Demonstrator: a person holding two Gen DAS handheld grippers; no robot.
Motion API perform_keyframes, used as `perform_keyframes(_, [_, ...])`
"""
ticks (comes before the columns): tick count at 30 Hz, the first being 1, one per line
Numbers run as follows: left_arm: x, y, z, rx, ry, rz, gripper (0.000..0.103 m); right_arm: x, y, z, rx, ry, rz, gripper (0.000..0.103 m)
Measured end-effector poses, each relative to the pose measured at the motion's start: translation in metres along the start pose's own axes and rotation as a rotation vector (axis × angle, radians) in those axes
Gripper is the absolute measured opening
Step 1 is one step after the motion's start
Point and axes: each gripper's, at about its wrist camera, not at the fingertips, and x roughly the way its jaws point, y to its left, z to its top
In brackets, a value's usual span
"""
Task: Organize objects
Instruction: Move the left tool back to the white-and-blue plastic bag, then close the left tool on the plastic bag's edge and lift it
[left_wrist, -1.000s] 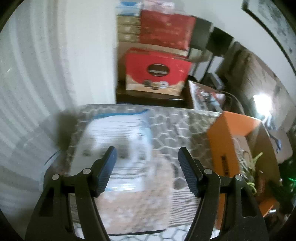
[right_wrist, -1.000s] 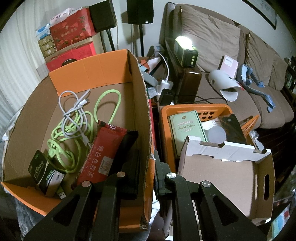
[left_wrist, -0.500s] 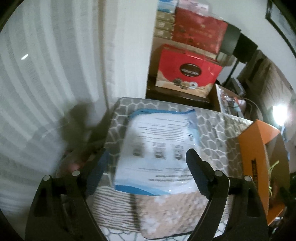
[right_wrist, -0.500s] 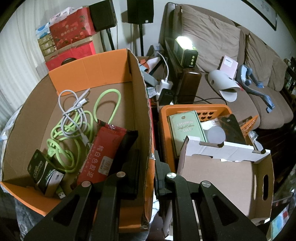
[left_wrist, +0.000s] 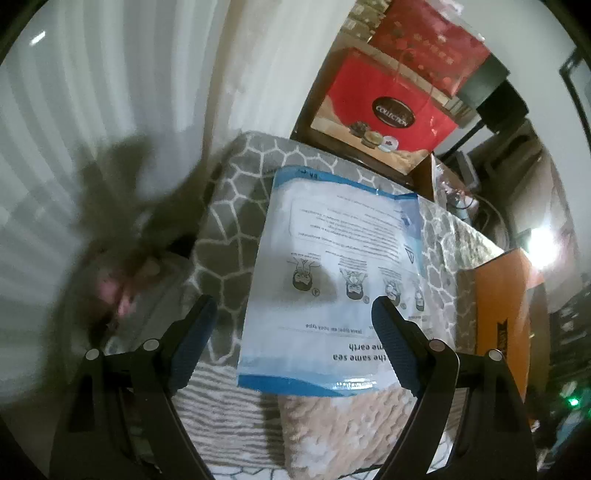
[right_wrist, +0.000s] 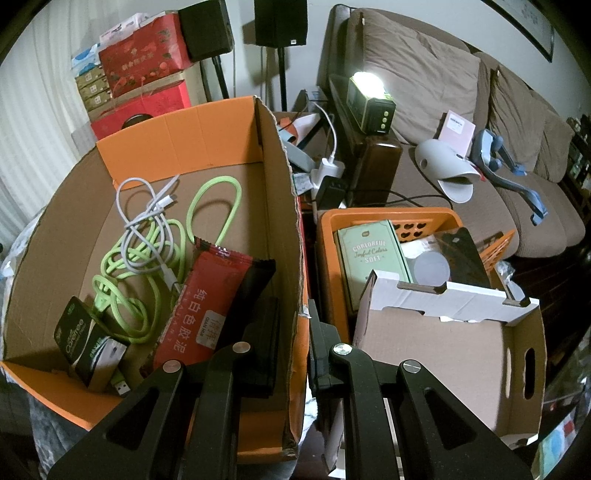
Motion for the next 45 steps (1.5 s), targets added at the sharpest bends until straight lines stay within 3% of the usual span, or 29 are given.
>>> perform_keyframes(12, [0.02,0.008,0.009,-0.049,0.039,-0.117,0.081,0.0,-0.002,0.0,-0.002,0.001,-0.003,0.011])
perform_keyframes(17, [0.026,0.004,0.01,-0.05,0.062,-0.107,0.039,0.0,-0.002,0.0,-0.003,0.001,-0.004,0.011])
perform_keyframes(18, [0.025,0.003,0.01,-0.049,0.057,-0.103,0.038,-0.001,-0.004,-0.002,-0.003,0.001,-0.004,0.011])
perform_keyframes(23, [0.013,-0.007,0.011,-0.039,0.01,-0.095,0.012,-0.001,-0.004,-0.002,-0.004,0.001,-0.005,0.011])
perform_keyframes(35, [-0.006,-0.044,0.012,-0.001,0.017,-0.274,0.009,-0.001,-0.003,-0.002,-0.003,0.001,-0.005,0.011])
perform_keyframes(37, [-0.005,-0.052,0.012,-0.003,0.024,-0.299,0.012,-0.001,-0.002,-0.002,-0.004,0.002,-0.005,0.011])
perform_keyframes(40, [-0.001,-0.061,0.013,-0.014,0.035,-0.32,0.029,-0.001,-0.002,-0.002,-0.003,0.001,-0.004,0.011])
perform_keyframes(45, [0.014,-0.075,0.012,-0.017,0.07,-0.313,0.031,-0.001,-0.002,-0.002,-0.004,0.001,-0.005,0.011])
